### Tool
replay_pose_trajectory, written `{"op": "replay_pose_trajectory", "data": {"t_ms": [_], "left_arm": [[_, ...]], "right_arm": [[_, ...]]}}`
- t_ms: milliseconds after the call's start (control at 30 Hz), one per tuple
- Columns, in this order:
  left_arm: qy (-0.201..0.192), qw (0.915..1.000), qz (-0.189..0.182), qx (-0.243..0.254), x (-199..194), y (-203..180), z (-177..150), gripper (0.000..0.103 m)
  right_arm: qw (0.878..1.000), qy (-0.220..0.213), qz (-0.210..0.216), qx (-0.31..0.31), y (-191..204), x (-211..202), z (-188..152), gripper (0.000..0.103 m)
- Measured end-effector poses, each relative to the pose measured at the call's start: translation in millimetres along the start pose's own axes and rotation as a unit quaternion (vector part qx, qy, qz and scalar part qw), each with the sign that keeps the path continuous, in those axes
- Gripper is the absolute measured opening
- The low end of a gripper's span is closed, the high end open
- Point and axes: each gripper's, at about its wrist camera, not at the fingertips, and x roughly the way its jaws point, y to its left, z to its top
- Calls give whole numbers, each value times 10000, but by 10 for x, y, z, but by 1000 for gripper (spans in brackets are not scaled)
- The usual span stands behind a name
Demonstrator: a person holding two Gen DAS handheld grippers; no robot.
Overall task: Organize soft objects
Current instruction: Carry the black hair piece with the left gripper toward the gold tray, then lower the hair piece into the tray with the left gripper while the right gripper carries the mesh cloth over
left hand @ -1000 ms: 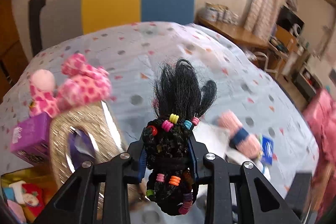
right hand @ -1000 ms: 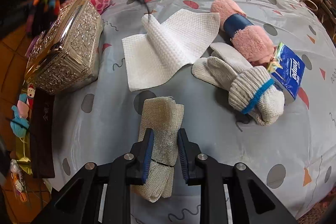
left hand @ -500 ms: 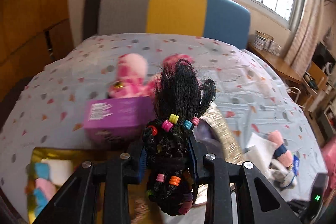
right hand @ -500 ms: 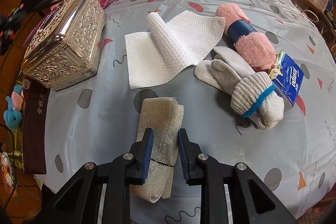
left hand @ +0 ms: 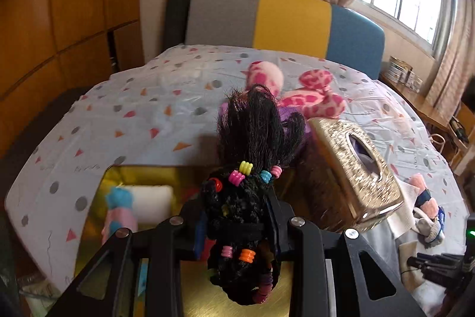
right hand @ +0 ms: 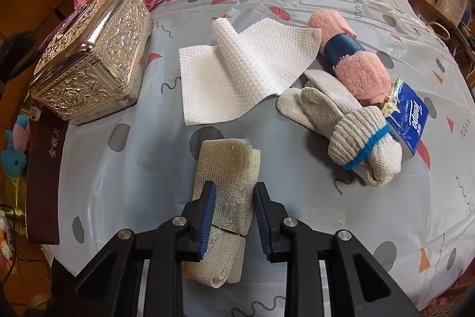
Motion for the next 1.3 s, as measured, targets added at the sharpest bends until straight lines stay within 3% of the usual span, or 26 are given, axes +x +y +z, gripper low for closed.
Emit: {"op": "replay_pose_trajectory", "data": {"t_ms": [533,900,1000,1300], "left_arm": [[-91,9987,392,-307,-452,649,-495,33],[-32,9950,711,-707,-729,1167,-863,33],[-2,9940,692,-847,-789,1297,-941,33],[263,9929,588,-998,-689,1310,-1189,33]], "right_arm": [[9981,-121,-368,-477,155,-20,-18,25],[9982,-222,-376,-401,185,-108,-50,20],[9988,-330,-295,-232,147,-198,-28,14],[9959,-905,-45,17,152,-671,201,12]]}}
